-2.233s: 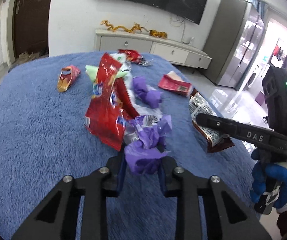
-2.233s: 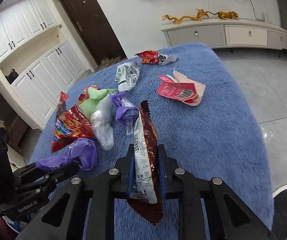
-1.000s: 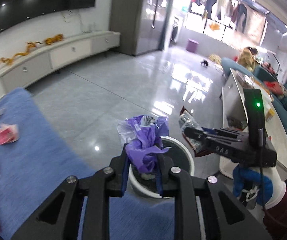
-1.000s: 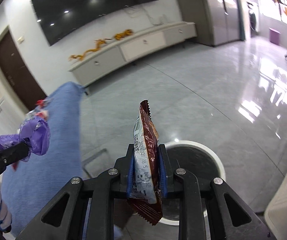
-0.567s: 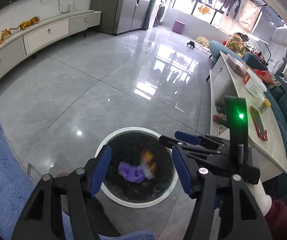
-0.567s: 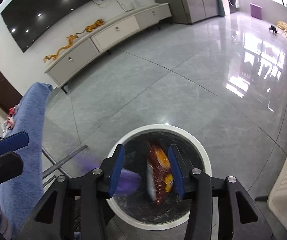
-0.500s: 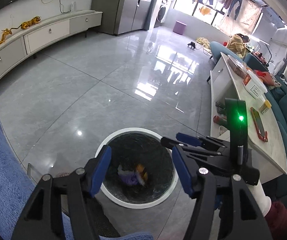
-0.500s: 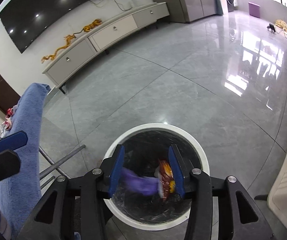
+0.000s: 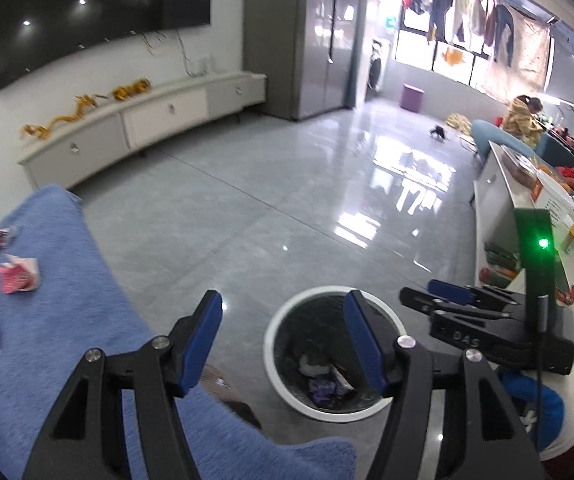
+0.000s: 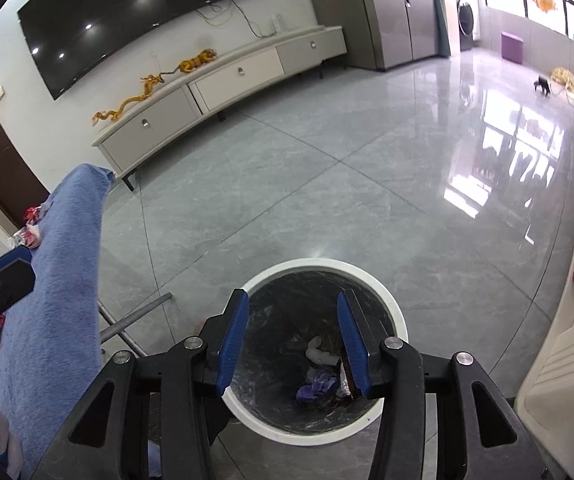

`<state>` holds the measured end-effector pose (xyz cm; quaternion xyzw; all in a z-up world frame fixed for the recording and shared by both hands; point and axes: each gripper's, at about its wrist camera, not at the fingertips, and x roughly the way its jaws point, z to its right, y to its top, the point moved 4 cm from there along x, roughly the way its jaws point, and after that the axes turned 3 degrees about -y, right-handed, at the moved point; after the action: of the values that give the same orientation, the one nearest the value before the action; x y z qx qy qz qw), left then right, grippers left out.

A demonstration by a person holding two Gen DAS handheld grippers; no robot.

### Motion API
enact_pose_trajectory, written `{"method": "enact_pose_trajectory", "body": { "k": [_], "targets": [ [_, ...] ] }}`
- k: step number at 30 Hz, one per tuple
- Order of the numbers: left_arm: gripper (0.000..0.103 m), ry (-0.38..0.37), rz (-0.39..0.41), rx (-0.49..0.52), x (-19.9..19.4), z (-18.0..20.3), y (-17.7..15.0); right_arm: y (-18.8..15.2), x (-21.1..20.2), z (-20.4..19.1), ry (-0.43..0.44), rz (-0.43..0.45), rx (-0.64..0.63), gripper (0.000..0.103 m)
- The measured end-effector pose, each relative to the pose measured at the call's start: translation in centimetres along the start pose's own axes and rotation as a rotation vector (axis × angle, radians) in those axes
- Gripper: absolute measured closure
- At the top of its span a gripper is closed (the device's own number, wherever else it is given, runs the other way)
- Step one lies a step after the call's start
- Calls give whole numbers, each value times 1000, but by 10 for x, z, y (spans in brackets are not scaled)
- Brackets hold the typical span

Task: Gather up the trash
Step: 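Carry both items over the bin and open both tools to drop them, then move both open tools back over the remaining wrappers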

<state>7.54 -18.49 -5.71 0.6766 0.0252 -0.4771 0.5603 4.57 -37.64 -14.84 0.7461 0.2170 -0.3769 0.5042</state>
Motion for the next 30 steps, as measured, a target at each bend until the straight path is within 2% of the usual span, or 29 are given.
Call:
{"method": "enact_pose_trajectory", "body": {
  "k": [6, 11, 18, 22, 30],
  "targets": [
    [41, 47, 54, 3, -44, -15, -9, 5, -40, -24, -14, 58, -43, 43],
    [41, 74, 106, -17, -74, -28, -16, 12, -72, -46, -30, 116, -76, 26],
    [41, 144, 190, -43, -116, -48, -25, 19, -113, -74, -38, 199, -115, 16],
    [31, 172, 223, -76, -134, -64, -33, 21, -133, -88, -43, 238, -137, 15],
    [27, 237, 284, -146, -162, -99, -48, 22, -153, -116, -43, 285, -180, 0]
  ]
}}
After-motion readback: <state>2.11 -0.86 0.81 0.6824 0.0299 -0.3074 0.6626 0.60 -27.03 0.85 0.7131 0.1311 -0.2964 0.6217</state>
